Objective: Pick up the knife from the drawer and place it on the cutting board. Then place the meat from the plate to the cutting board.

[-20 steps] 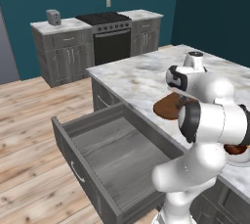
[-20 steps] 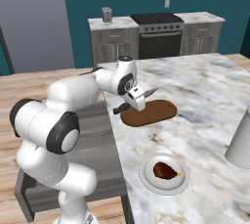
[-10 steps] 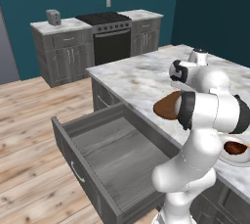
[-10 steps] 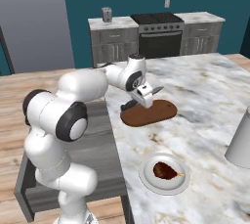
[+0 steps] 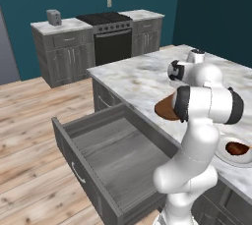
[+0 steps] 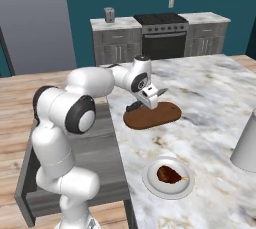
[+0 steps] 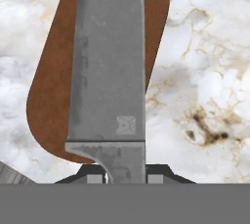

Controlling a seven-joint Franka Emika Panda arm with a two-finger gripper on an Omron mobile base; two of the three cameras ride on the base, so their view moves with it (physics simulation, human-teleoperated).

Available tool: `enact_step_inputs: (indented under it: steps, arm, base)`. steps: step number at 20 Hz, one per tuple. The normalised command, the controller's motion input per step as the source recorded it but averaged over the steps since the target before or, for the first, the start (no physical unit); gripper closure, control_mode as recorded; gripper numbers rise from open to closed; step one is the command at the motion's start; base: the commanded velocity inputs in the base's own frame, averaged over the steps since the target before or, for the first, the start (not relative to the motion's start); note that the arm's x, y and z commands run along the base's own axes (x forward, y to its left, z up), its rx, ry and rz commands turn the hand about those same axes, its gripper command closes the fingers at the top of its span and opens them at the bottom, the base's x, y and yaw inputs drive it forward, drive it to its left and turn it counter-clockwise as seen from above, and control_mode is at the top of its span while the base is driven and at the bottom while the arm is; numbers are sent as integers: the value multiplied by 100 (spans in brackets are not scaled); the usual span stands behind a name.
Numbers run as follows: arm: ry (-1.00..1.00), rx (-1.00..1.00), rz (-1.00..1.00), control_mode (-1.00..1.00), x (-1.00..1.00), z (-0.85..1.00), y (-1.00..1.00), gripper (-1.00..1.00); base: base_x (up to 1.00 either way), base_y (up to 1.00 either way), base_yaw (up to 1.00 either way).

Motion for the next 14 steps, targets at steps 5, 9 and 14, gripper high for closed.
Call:
enact_step_inputs:
  steps: [5, 9, 14]
  arm:
    - [0, 0, 0, -100, 6, -31, -2, 100]
    - [0, 0, 0, -100, 0, -29, -8, 100]
    - [0, 0, 0, -100, 0, -40, -1, 100]
  base:
    - [0, 0, 0]
    - [0, 0, 0]
    - [0, 0, 0]
